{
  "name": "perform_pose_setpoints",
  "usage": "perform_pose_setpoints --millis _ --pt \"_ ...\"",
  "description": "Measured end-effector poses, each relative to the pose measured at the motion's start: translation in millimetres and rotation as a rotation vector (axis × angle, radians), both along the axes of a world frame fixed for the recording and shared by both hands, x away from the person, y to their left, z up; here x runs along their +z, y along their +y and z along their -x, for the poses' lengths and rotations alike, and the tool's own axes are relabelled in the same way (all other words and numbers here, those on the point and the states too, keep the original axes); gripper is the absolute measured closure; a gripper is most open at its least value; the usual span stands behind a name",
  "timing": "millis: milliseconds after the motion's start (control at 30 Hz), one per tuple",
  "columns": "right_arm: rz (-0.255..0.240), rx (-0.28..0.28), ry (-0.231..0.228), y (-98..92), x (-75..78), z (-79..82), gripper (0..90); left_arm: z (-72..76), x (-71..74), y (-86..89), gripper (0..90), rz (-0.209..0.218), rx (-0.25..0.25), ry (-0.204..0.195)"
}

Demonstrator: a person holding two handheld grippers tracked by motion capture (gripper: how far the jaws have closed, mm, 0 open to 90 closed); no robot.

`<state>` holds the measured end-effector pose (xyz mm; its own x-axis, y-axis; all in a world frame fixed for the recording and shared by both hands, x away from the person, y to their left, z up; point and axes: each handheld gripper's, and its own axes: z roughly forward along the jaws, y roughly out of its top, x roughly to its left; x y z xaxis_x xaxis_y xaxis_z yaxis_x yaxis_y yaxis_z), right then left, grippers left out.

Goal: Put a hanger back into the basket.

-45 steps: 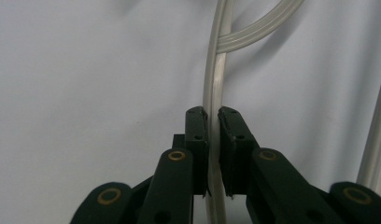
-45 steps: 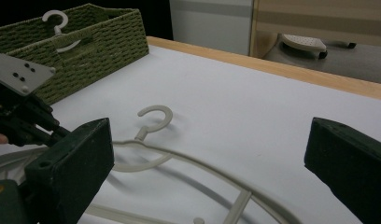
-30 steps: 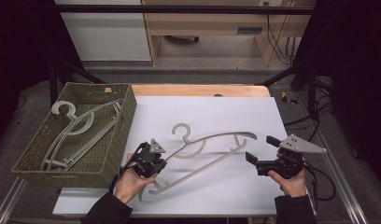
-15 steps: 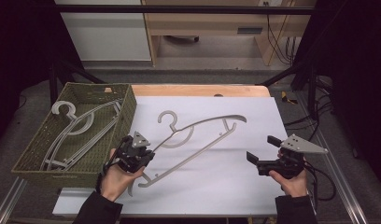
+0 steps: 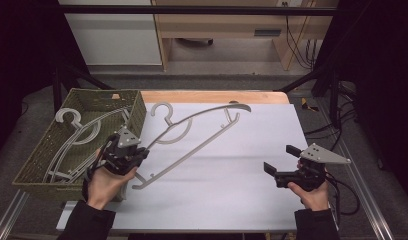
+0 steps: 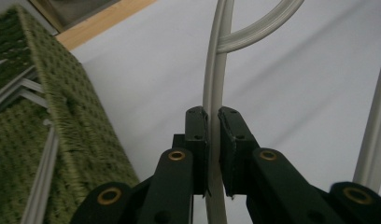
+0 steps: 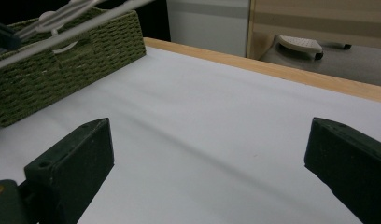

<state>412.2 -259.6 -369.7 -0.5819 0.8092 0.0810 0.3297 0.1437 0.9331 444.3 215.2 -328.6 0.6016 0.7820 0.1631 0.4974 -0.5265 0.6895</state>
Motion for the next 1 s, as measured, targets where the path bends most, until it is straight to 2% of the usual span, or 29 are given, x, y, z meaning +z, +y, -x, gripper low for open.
perform_pose_setpoints --millis 267,533,667,867,1000 --pt "0.003 0.001 0.000 -0.4 -0.2 -0.4 1.5 -12.2 18.5 25.4 82.6 -0.006 0.042 -0.015" --pt "0.004 -0.001 0.001 -0.5 -0.4 -0.6 1.5 -19.5 34.3 51.6 82.5 -0.010 0.085 -0.047" --pt "0.002 -0.004 0.003 -0.6 -0.4 -0.6 1.5 -21.8 39.0 64.4 82.6 -0.031 0.116 -0.063" --pt "0.002 -0.001 0.005 -1.4 -1.0 -1.2 1.5 -25.3 43.1 89.4 82.6 -0.017 0.165 -0.090" --pt "0.003 -0.006 0.007 -0.6 -1.6 -1.8 1.5 -28.0 42.5 103.5 82.6 -0.026 0.192 -0.094"
